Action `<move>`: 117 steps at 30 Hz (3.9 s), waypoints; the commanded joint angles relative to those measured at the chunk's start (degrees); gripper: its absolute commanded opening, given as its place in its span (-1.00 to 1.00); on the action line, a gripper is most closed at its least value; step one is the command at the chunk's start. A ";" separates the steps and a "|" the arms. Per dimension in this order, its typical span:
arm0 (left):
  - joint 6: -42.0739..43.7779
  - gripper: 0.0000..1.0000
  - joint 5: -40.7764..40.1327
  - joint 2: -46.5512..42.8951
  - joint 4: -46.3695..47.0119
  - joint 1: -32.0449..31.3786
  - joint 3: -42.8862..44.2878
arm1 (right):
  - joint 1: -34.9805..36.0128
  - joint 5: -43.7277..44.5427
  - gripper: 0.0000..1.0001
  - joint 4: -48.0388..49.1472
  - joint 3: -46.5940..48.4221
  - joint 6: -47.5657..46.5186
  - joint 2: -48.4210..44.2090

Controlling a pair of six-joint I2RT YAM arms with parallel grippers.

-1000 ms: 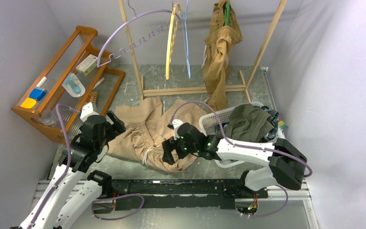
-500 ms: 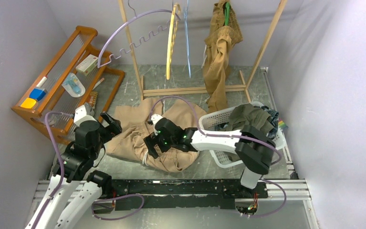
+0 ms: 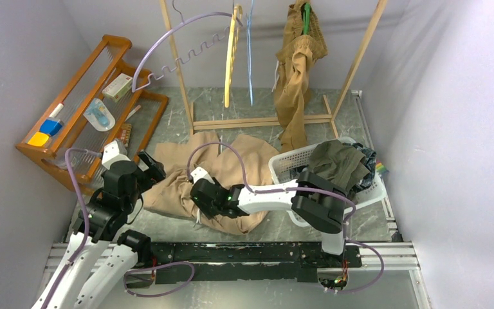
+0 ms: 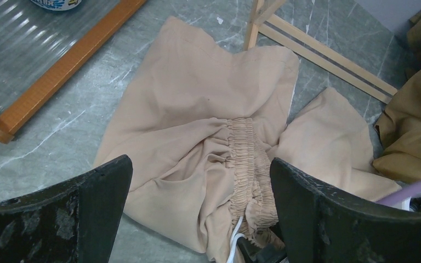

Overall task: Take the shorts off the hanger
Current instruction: Pick up the shorts at the center of the board.

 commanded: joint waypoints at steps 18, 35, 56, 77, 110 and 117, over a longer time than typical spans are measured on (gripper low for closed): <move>0.57 0.97 -1.65 -1.43 0.40 0.19 0.31 | 1.63 3.10 -1.00 8.02 -14.60 -0.61 -43.83; 0.76 0.96 -0.99 -0.81 0.46 0.14 0.51 | -3.79 7.43 -0.47 -5.96 -3.15 3.96 -18.26; 0.89 0.96 -1.09 0.38 0.31 0.18 0.59 | -6.91 0.31 1.00 -7.16 2.19 5.57 3.49; 0.95 0.95 -0.78 0.67 0.32 0.14 0.64 | -2.19 -0.25 -1.00 0.61 -6.84 3.96 -21.68; 0.87 0.94 -0.74 -0.41 0.71 0.17 0.31 | -2.19 49.95 -1.00 -18.12 19.61 -15.79 -52.38; 0.92 0.95 -0.67 -0.13 0.79 0.14 0.30 | -2.23 61.74 -1.00 10.58 12.82 -41.70 -56.80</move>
